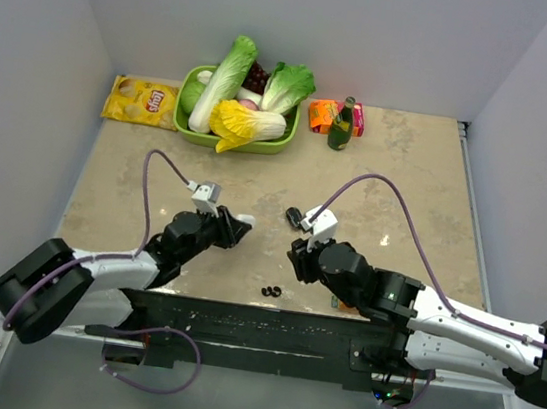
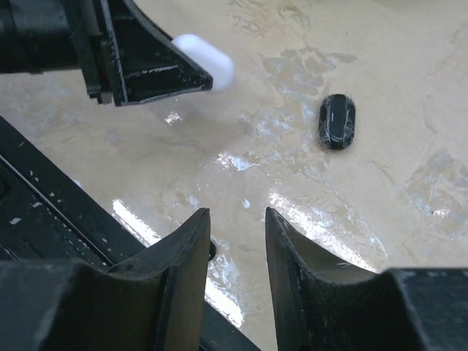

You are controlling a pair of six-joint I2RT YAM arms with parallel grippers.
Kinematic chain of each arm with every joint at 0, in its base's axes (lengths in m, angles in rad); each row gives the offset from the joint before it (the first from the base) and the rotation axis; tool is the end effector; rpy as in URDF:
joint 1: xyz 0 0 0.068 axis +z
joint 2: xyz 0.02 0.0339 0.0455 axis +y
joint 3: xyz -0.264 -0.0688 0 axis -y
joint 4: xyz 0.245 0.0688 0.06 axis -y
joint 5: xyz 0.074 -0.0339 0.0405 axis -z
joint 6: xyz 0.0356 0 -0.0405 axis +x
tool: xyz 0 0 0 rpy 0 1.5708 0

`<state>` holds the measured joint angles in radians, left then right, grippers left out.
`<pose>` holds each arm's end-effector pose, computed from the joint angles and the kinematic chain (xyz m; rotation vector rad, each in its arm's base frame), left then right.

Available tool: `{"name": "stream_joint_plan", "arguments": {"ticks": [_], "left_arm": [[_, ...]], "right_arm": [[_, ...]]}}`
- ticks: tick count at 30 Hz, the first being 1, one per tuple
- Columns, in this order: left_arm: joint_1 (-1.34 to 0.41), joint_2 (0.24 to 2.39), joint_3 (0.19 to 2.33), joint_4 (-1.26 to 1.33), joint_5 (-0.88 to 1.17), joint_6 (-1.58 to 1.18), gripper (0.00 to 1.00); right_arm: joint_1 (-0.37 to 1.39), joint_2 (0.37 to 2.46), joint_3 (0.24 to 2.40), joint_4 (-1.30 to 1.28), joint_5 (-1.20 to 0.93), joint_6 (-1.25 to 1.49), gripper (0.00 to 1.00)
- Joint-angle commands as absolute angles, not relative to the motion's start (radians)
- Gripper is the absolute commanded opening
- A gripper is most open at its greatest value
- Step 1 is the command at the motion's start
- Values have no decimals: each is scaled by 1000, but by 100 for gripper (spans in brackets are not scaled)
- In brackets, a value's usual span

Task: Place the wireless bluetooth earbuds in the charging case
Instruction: Place the charging case at the center of the board.

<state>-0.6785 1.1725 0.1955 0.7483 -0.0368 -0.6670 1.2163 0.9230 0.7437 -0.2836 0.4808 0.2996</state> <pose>0.1652 -0.1315 0.1625 -0.0168 1.8978 -0.9116 0.0873 0.1883 0.2922 -0.6095 1.9169 0.4916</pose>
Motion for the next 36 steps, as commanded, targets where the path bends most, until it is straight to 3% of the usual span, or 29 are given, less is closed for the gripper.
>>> {"name": "stream_joint_plan", "arguments": {"ticks": [1, 13, 15, 16, 19, 24, 25, 31, 36], "left_arm": [[-643, 1265, 333, 704, -67, -710, 0], [-460, 1618, 521, 637, 31, -724, 2], [-442, 1657, 543, 620, 66, -713, 11], [-433, 1667, 551, 611, 74, -709, 22], [-431, 1686, 572, 580, 75, -700, 40], [-430, 1614, 554, 497, 2, -696, 60], [-428, 1594, 551, 473, -24, -696, 99], [-419, 1381, 531, 292, -179, -686, 100], [-419, 1215, 512, 141, -304, -782, 100]], "right_arm": [[1216, 899, 697, -132, 535, 342, 41], [1216, 841, 634, -63, 558, 391, 47], [1216, 830, 632, -71, 554, 388, 48], [1216, 828, 627, -71, 558, 388, 48], [1216, 827, 623, -72, 566, 379, 48], [1216, 841, 632, -94, 591, 383, 50], [1216, 844, 632, -98, 592, 385, 50], [1216, 850, 634, -129, 638, 400, 56], [1215, 871, 605, -115, 730, 466, 74]]}}
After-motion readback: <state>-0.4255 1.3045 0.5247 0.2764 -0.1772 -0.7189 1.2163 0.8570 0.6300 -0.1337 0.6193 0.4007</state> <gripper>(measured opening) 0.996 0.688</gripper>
